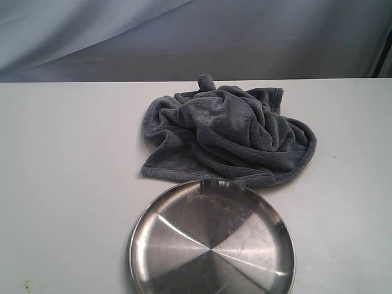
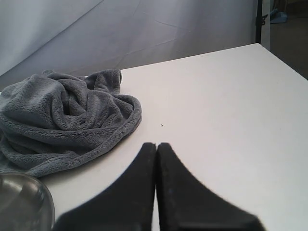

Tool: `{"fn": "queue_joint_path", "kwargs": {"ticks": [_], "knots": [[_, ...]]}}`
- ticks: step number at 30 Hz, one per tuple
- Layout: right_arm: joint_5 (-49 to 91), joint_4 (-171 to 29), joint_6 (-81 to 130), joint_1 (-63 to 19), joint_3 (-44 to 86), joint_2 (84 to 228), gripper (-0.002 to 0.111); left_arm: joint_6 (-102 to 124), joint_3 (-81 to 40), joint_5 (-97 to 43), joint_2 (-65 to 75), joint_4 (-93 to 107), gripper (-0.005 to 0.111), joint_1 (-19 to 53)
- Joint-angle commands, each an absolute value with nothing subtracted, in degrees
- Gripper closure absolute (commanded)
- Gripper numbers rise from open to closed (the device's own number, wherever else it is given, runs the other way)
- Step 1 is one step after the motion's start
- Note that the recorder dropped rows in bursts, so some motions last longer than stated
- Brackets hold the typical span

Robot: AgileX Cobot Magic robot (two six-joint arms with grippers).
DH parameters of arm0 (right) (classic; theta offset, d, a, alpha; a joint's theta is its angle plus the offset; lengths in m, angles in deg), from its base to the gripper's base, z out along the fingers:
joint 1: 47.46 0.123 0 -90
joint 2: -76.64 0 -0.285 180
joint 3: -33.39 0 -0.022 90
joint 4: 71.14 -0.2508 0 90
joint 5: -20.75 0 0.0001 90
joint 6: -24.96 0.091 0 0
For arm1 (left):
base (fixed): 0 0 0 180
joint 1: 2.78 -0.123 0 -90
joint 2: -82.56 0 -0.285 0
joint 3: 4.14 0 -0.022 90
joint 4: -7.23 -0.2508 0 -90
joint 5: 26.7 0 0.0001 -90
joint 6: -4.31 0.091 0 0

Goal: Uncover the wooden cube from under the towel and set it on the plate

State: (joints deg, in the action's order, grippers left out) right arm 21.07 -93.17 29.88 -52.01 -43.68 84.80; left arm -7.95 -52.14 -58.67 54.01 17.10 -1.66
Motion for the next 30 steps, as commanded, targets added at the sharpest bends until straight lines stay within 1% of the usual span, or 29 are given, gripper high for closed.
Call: {"fn": "queue_joint_path", "kwargs": {"ticks": [1, 3, 6, 9, 13, 17, 25, 30], "knots": [[21.74, -93.46, 30.11, -52.01, -43.83, 84.43, 0.105, 11.76, -44.70, -65.54, 43.61, 16.86, 0.106, -1.84], [21.74, -93.46, 30.11, -52.01, -43.83, 84.43, 0.105, 16.42, -42.59, -66.05, 40.69, 19.39, 0.106, -1.72], [21.74, -93.46, 30.11, -52.01, -43.83, 84.43, 0.105, 16.45, -39.54, -67.78, 36.05, 21.25, 0.107, -1.14], [21.74, -93.46, 30.11, -52.01, -43.83, 84.43, 0.105, 19.78, -36.64, -74.06, 30.74, 21.25, 0.107, -1.05], [21.74, -93.46, 30.11, -52.01, -43.83, 84.43, 0.105, 24.02, -33.74, -79.44, 24.53, 20.99, 0.107, 2.42], [21.74, -93.46, 30.11, -52.01, -43.83, 84.43, 0.105, 22.08, -32.99, -78.66, 20.38, 16.81, 0.107, 9.23], [21.74, -93.46, 30.11, -52.01, -43.83, 84.43, 0.105, -2.29, -31.81, -78.03, 11.80, -2.81, 0.107, 26.16], [21.74, -93.46, 30.11, -52.01, -43.83, 84.43, 0.105, -14.66, -27.96, -78.03, 3.26, -7.29, 0.107, 36.70]]}}
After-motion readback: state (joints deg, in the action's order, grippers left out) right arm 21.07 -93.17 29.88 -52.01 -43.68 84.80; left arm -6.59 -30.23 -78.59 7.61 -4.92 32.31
